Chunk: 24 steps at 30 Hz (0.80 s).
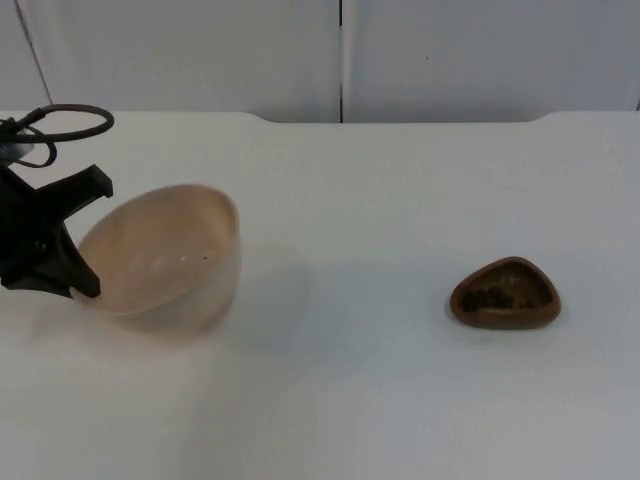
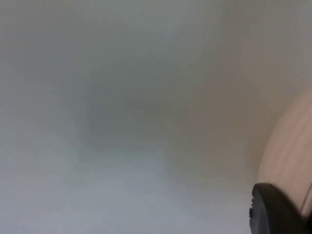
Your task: Pick up the bowl with the left hand and pour the coffee beans from the cup into the bowl with the right hand.
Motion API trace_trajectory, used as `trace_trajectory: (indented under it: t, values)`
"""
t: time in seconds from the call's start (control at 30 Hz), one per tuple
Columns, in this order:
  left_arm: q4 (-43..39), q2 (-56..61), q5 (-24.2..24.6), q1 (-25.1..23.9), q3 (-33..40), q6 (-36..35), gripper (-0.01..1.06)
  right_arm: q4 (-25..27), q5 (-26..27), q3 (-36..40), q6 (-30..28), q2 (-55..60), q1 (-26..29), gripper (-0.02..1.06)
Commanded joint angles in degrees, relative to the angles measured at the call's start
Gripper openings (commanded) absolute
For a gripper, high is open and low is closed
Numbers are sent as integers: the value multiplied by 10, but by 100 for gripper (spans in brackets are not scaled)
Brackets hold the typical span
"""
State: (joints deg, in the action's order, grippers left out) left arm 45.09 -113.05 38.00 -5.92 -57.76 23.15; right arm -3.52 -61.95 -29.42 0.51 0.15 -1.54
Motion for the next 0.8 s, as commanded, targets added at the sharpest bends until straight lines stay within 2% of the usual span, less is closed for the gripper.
trace_trajectory:
  t: [0.0, 0.1, 0.27, 0.43, 0.47, 0.57, 0.6, 0.77]
  values:
    - [8, 0, 11, -1, -2, 4, 0, -2, 1, -1, -1, -2, 2, 105]
    - [8, 0, 20, 6, -2, 4, 0, -2, 1, -1, -1, -2, 2, 105]
    - [-2, 1, 20, 51, -2, -19, 0, -2, 1, -1, -1, -2, 2, 105]
    - [-14, 7, 0, 141, -2, -48, 0, -2, 1, -1, -1, -2, 2, 105]
    - [-14, 7, 0, 141, -2, -48, 0, -2, 1, -1, -1, -2, 2, 105]
    - [-53, 16, -14, 187, -2, -84, 0, -2, 1, -1, -1, -2, 2, 105]
    - [-53, 16, -14, 187, -2, -84, 0, -2, 1, -1, -1, -2, 2, 105]
    - [-154, 39, -24, 245, -2, -171, 0, -2, 1, -1, -1, -2, 2, 105]
